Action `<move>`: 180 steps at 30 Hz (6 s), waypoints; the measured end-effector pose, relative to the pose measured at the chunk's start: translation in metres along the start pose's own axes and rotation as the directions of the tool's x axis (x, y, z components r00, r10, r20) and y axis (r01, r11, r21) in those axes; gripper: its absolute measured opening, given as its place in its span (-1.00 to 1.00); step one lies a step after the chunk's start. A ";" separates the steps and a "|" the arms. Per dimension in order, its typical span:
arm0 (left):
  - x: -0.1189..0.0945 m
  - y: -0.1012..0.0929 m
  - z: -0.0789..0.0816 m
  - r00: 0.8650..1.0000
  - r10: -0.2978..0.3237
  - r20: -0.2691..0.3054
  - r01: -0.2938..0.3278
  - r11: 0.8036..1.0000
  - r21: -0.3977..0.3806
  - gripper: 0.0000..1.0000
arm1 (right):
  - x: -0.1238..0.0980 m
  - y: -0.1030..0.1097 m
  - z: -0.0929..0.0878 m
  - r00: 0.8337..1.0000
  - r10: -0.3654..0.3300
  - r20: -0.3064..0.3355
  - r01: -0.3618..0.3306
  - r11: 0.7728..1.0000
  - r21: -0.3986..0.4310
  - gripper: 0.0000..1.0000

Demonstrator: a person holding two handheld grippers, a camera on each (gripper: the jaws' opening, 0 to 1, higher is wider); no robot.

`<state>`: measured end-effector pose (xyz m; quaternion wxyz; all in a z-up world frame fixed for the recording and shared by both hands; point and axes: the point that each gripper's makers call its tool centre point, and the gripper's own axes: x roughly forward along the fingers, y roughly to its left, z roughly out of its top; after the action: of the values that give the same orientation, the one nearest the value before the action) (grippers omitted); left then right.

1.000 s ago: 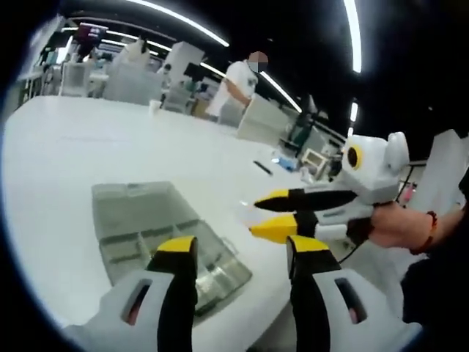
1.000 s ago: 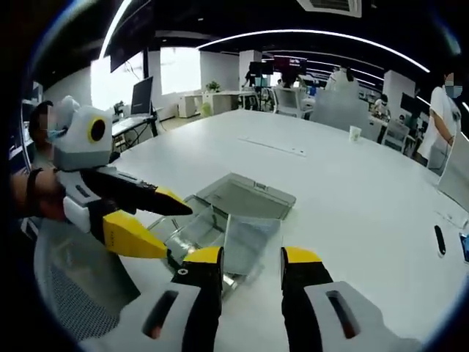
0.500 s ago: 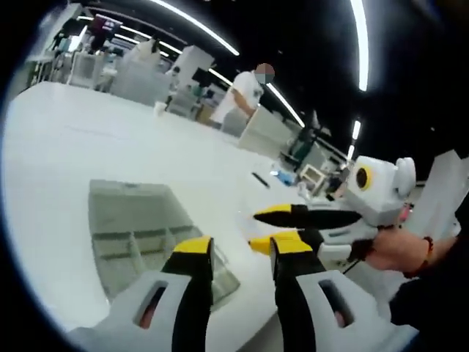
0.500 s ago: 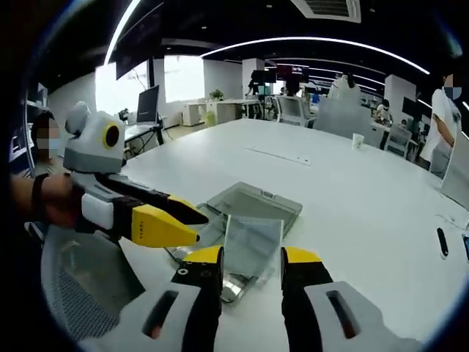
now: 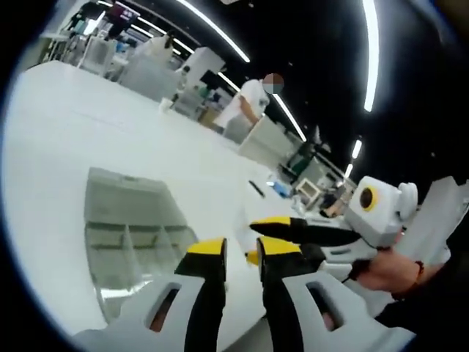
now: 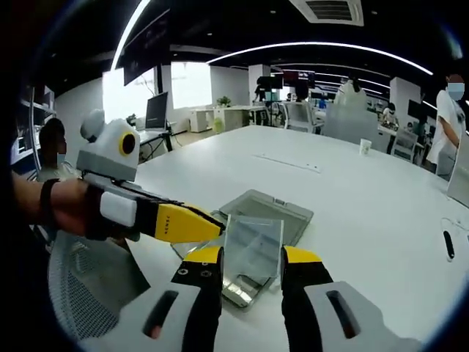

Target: Insert the divider into the dual guide fixture by aligning both edges with the guide slots and pushing it downward to the bottom, including one-sided entry, uneven engagement, binding, and posture correction.

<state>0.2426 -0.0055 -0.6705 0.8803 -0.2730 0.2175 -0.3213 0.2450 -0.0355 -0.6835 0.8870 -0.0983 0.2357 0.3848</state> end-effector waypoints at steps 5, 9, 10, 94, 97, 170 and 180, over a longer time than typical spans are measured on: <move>0.001 -0.001 0.001 1.000 -0.003 0.011 0.003 1.000 -0.011 -0.79 | -0.003 0.002 0.004 1.000 0.008 0.017 -0.009 1.000 0.007 -0.48; 0.002 -0.003 0.001 1.000 -0.012 0.014 0.012 1.000 -0.019 -0.86 | -0.006 0.003 0.008 0.999 0.013 0.033 -0.013 1.000 0.017 -0.48; 0.002 -0.004 0.001 1.000 -0.016 0.015 0.016 1.000 -0.024 -0.88 | -0.006 0.003 0.008 0.999 0.014 0.032 -0.014 1.000 0.017 -0.48; -0.069 -0.014 0.006 0.999 0.006 0.032 -0.021 0.864 0.503 -0.86 | -0.015 0.079 0.029 0.811 0.429 -0.398 -0.585 0.584 -0.563 -1.00; -0.068 -0.011 0.003 1.000 0.011 0.017 -0.018 0.863 0.505 -0.79 | -0.014 0.078 0.030 0.812 0.425 -0.400 -0.584 0.592 -0.555 -1.00; -0.069 0.034 -0.012 0.993 0.096 -0.066 -0.058 0.898 0.435 0.22 | 0.058 0.033 -0.011 0.793 0.388 -0.470 -0.592 0.673 -0.443 -1.00; -0.069 0.036 -0.011 0.993 0.100 -0.064 -0.062 0.899 0.432 0.22 | 0.061 0.032 -0.015 0.785 0.398 -0.475 -0.605 0.658 -0.449 -1.00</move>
<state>0.2042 0.0609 -0.6872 0.9213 -0.0493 0.1897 -0.3358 0.2529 0.0203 -0.7266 0.6157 -0.3571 0.2721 0.6476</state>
